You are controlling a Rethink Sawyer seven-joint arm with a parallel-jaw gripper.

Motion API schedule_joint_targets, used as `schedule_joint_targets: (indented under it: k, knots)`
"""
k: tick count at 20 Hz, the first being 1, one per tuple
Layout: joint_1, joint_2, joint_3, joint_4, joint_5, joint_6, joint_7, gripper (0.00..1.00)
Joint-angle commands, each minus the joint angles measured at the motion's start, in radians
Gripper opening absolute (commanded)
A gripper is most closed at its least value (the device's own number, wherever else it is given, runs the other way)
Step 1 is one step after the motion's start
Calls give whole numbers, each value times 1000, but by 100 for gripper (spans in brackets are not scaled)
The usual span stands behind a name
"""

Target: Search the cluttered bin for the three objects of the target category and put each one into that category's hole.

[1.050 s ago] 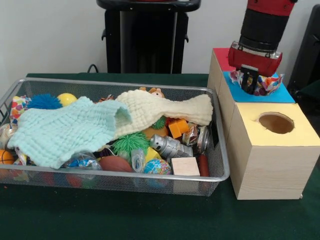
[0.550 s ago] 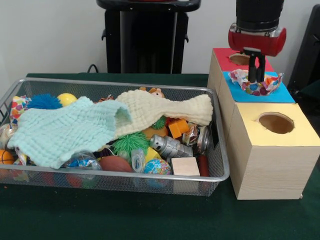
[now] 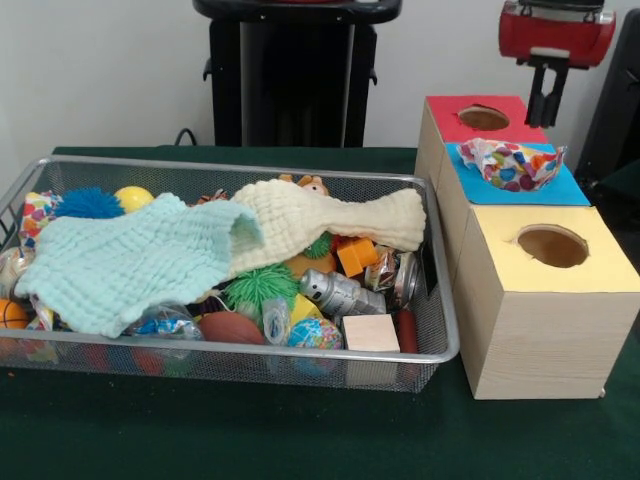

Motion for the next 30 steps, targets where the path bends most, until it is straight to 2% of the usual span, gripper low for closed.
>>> schedule_joint_targets:
  k: [1,6,9,12,18,25,30]
  knots:
    - [147,45,-285,-134,-117,143,235,0]
    - [188,48,-379,-164,-137,180,233,0]
    - [198,66,-409,-148,-145,171,235,0]
    - [169,58,-376,-77,-130,163,229,0]
    - [118,72,-340,18,-129,56,210,0]
    - [-9,48,-221,113,-133,-69,145,0]
    - [-131,21,-112,182,-140,-151,102,0]
